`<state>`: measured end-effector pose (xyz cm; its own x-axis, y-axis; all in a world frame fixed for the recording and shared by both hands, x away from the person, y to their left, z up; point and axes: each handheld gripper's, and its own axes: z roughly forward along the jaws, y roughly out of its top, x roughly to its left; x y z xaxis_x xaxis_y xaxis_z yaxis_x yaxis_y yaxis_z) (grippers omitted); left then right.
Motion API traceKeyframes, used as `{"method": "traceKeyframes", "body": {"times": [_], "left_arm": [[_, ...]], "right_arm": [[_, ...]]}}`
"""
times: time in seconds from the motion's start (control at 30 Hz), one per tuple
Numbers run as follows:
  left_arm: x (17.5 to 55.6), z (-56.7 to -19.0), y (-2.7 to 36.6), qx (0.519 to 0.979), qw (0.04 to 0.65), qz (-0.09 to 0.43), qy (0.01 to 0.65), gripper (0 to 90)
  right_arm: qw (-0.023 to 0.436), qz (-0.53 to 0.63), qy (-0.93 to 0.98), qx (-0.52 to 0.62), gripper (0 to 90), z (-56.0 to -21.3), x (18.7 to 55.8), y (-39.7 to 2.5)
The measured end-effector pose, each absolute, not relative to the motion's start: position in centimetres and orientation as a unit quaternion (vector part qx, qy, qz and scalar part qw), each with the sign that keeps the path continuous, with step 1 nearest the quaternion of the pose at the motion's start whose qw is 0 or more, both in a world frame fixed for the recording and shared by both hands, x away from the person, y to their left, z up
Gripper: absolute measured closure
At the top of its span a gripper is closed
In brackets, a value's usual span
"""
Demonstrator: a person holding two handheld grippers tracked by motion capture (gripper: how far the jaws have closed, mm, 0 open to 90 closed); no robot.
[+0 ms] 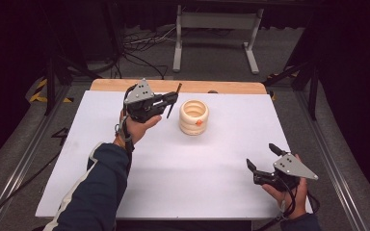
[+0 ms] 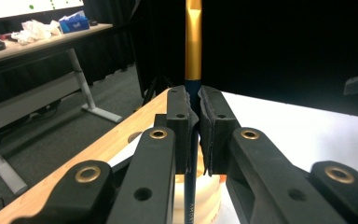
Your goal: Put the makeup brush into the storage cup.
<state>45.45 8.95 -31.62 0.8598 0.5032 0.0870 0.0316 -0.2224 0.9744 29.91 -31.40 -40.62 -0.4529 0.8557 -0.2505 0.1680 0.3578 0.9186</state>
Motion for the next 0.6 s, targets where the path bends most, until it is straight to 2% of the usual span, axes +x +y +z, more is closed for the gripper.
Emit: {"method": "traceKeyframes", "body": {"times": [0.6], "left_arm": [[47.2,-31.2,5.9,0.734,0.632,0.180,0.170,83.0]], "right_arm": [[0.386,0.449,0.727,0.348,11.7,-40.5,30.0,-31.2]]}}
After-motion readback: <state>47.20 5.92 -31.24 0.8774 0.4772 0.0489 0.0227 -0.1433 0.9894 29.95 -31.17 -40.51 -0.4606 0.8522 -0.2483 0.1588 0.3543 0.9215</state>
